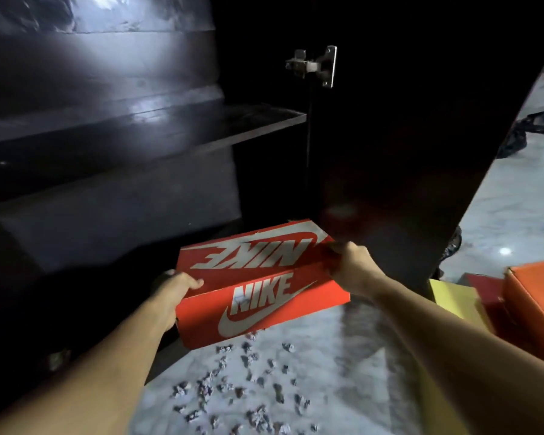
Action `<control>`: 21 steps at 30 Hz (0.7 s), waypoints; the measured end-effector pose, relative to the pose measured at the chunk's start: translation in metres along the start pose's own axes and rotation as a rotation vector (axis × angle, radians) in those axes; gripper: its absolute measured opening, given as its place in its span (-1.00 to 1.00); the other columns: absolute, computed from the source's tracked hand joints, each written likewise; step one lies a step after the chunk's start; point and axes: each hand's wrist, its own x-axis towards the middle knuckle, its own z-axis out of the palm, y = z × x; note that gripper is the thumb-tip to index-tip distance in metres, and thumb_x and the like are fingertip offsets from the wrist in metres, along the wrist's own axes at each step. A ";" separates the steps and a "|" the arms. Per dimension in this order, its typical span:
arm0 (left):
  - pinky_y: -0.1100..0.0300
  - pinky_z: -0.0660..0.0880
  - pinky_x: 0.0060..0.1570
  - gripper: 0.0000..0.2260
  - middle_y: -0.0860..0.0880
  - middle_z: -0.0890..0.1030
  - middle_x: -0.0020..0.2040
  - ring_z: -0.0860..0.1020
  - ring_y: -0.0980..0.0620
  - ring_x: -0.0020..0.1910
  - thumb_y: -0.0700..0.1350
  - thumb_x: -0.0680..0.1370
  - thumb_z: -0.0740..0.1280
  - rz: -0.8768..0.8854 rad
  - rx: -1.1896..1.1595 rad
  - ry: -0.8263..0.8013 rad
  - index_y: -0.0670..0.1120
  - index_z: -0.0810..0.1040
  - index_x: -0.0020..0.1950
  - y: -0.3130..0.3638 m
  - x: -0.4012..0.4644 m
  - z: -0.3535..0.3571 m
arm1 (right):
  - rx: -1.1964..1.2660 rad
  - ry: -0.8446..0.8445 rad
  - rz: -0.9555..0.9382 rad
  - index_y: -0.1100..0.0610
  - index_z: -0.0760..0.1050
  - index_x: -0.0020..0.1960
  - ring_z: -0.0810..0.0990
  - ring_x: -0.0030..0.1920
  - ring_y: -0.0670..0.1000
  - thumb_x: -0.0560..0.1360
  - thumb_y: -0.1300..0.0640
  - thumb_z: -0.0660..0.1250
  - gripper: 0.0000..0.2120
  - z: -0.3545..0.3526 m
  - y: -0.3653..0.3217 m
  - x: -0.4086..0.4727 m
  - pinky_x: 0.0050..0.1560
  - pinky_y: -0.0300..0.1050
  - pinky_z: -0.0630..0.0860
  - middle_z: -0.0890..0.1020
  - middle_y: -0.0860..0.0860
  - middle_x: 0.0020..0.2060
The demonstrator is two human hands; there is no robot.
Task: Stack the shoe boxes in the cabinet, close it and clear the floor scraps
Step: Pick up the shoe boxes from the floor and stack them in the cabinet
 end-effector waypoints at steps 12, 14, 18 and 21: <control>0.22 0.43 -0.02 -0.49 -0.07 0.63 0.01 0.60 -0.02 0.02 -0.28 0.26 0.61 0.240 0.051 0.162 -0.11 0.51 0.14 -0.038 0.073 0.003 | 0.051 0.020 -0.120 -0.03 0.58 0.18 0.54 0.00 0.14 0.45 0.28 0.27 -0.63 0.098 -0.008 0.125 -0.06 -0.14 0.46 0.55 0.05 -0.07; 0.22 0.43 -0.03 -0.41 -0.11 0.63 0.03 0.59 -0.02 0.00 -0.32 0.23 0.62 0.257 0.099 0.153 -0.15 0.49 0.20 -0.043 0.084 0.007 | -0.067 0.055 -0.105 -0.05 0.58 0.15 0.55 0.05 0.21 0.47 0.20 0.28 -0.69 0.111 -0.006 0.135 -0.08 -0.07 0.48 0.61 0.12 0.00; 0.10 0.36 0.32 -0.34 -0.20 0.39 0.44 0.41 -0.14 0.38 -0.09 0.31 0.61 0.356 0.470 0.303 -0.20 0.50 0.35 -0.049 0.108 0.017 | -0.320 0.223 -0.170 0.00 0.63 0.11 0.38 0.30 0.19 0.53 0.14 0.25 -0.76 0.135 -0.012 0.148 0.01 0.00 0.48 0.54 0.10 0.17; 0.01 0.22 0.44 -0.61 -0.16 0.36 0.47 0.33 -0.20 0.44 -0.14 0.43 0.51 0.550 0.736 0.348 -0.20 0.60 0.24 -0.048 0.119 0.024 | -0.305 0.212 -0.166 0.09 0.62 0.14 0.42 0.24 0.20 0.56 0.19 0.21 -0.75 0.151 -0.019 0.163 -0.01 0.01 0.51 0.51 0.14 0.14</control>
